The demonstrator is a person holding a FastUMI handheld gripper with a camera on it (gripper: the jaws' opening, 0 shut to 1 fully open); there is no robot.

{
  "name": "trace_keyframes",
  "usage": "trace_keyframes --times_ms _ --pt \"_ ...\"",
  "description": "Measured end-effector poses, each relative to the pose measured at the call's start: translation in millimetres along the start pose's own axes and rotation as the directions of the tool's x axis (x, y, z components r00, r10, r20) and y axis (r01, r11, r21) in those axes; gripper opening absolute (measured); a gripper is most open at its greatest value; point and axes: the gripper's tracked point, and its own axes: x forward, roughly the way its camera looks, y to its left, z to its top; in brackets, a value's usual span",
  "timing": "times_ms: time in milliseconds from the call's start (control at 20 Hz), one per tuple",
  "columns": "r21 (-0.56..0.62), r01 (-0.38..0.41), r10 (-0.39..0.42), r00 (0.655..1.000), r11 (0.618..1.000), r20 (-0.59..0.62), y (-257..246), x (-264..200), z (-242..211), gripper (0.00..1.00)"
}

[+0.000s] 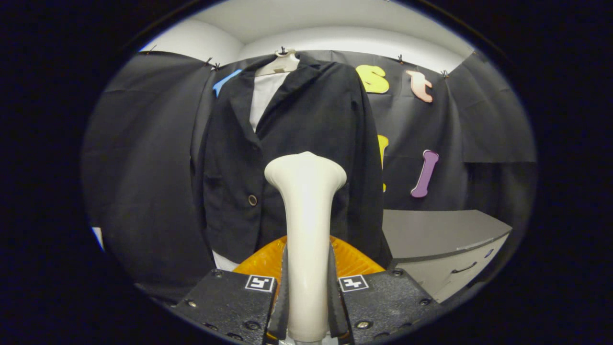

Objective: Iron the clothes twice with a garment steamer, once on the left side and once on the right side.

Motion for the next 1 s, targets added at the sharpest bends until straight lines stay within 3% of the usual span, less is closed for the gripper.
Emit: trace_keyframes --times_ms 600,1000 --pt "0.007 0.031 -0.029 0.972 0.999 -0.231 11.4 -3.3 -106.4 0.35" --pt "-0.025 0.038 -0.045 0.923 0.999 -0.382 23.2 0.3 -173.2 0.36"
